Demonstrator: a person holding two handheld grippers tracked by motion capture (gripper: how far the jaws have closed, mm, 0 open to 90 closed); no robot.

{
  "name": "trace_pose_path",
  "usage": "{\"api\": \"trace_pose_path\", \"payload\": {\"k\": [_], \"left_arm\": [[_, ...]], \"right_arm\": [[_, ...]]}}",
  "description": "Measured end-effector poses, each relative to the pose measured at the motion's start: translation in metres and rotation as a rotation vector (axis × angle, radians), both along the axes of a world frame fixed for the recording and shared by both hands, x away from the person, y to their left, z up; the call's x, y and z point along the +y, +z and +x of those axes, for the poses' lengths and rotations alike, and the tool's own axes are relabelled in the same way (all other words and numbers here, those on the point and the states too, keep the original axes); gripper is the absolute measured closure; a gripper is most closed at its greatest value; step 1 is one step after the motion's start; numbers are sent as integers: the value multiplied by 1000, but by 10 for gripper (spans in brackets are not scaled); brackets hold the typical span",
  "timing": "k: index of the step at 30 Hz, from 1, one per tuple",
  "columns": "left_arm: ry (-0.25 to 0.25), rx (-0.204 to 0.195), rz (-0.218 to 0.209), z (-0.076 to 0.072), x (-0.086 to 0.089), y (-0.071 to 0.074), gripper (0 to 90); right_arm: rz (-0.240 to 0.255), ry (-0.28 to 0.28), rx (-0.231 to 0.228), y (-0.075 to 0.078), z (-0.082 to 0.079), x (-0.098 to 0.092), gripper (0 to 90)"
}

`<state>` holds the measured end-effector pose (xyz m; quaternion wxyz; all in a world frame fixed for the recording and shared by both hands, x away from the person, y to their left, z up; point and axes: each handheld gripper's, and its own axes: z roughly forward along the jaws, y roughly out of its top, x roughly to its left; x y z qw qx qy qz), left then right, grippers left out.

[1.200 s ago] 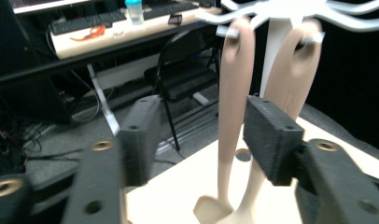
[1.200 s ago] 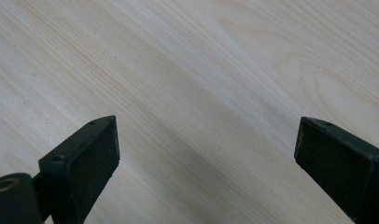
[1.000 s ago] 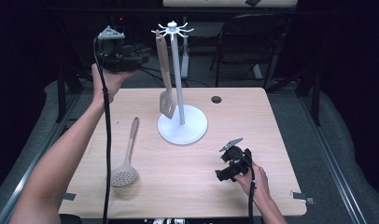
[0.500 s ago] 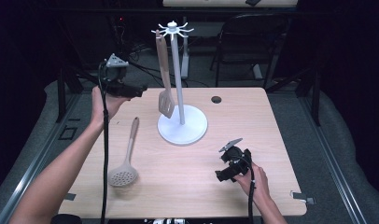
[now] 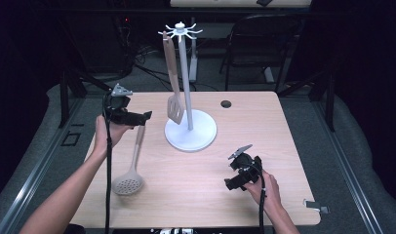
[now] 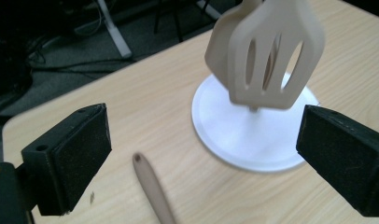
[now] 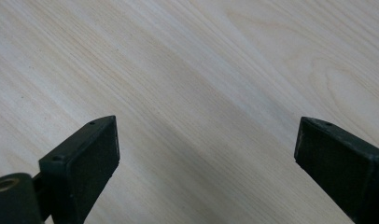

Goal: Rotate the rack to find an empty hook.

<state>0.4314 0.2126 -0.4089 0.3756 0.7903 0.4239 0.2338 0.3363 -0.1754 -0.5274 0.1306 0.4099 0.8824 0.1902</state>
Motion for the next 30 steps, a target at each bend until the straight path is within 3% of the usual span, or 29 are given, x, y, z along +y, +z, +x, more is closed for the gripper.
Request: {"api": "trace_pose_path", "payload": {"k": [11,17,18,19,27,30], "left_arm": [[52,69,-19,-11,17,-49,27],[61,83,-2,-14,18,-61,20],[59,94,5,-15,18,-64,21],[54,105,10,-15,19,-66,20],[57,152,39,-14,21,-82,23],[54,168,20,-15,20,-84,32]], "right_arm": [[-15,4,4,-1,0,1,63],[-12,4,6,-2,2,3,65],[14,-2,0,-4,2,5,65],[-19,12,9,-2,3,5,65],[-22,26,15,-3,5,7,67],[-7,21,12,-2,3,6,69]]}}
